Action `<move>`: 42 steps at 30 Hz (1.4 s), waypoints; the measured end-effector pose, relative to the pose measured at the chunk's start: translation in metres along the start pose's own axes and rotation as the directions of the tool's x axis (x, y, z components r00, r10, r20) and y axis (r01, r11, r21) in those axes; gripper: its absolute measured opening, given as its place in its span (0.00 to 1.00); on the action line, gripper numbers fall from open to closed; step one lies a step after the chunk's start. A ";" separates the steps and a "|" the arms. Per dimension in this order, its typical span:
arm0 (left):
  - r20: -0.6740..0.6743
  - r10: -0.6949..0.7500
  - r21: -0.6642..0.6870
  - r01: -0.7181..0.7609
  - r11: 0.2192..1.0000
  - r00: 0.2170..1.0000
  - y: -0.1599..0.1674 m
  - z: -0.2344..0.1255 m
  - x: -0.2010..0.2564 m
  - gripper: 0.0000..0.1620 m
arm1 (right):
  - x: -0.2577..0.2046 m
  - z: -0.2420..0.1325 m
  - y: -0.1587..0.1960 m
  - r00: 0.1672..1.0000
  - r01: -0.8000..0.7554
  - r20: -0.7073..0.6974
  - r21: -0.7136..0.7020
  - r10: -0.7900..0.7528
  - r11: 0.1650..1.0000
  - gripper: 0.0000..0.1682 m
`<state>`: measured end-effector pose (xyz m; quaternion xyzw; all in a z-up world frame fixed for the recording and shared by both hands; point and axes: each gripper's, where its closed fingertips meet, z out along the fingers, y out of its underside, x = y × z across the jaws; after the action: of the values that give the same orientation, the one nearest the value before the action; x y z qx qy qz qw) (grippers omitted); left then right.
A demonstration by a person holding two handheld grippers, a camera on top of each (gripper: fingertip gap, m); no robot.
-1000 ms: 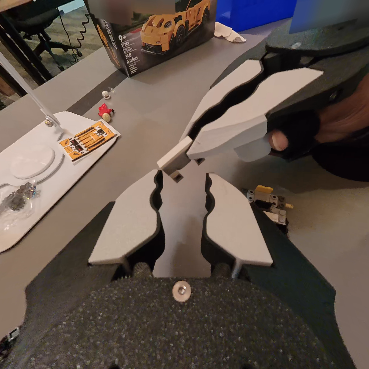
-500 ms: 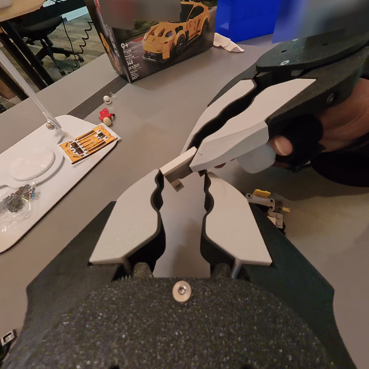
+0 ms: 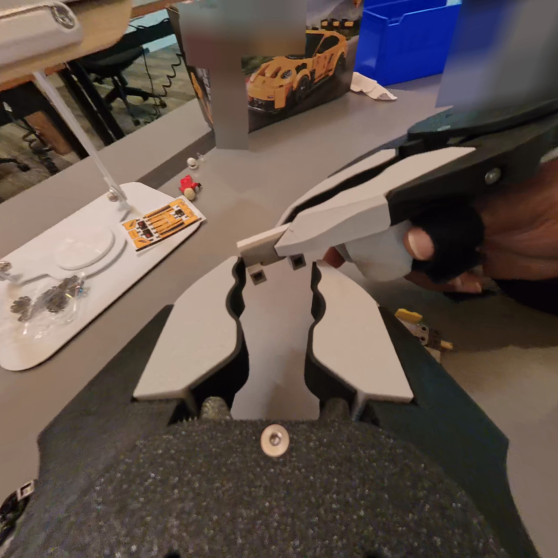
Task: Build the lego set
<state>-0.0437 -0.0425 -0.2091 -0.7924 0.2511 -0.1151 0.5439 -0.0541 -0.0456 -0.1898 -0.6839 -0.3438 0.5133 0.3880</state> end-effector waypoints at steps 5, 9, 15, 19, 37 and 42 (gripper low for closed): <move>0.030 -0.006 0.003 0.006 1.000 1.000 0.000 0.001 -0.005 0.25 | -0.004 0.004 0.001 0.999 -0.047 0.003 0.015 0.047 0.999 0.04; 0.012 0.012 0.002 -0.012 1.000 1.000 -0.002 -0.001 -0.004 0.24 | -0.006 0.002 0.000 0.997 -0.074 0.034 0.006 0.074 0.997 0.04; -0.069 0.032 0.015 -0.031 0.999 0.997 -0.004 -0.008 0.000 0.24 | -0.019 -0.008 -0.005 0.975 -0.054 0.212 -0.051 0.064 0.997 0.10; -0.356 -0.190 0.070 0.229 0.971 0.915 -0.020 -0.021 0.020 0.23 | -0.037 -0.032 -0.024 0.910 0.178 0.375 0.033 -0.177 0.984 0.09; -0.869 -0.315 -0.060 0.549 0.833 0.383 -0.051 -0.071 0.068 0.23 | -0.077 -0.047 -0.014 0.486 0.842 0.161 0.179 -0.859 0.509 0.24; -0.892 -0.297 -0.072 0.541 0.838 0.341 -0.052 -0.076 0.078 0.23 | -0.088 -0.045 -0.003 0.472 0.837 0.213 0.196 -0.855 0.511 0.23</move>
<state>0.0018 -0.1293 -0.1389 -0.5831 0.2634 -0.6699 0.3766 -0.0314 -0.1287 -0.1407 -0.3310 -0.6711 0.3571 0.5590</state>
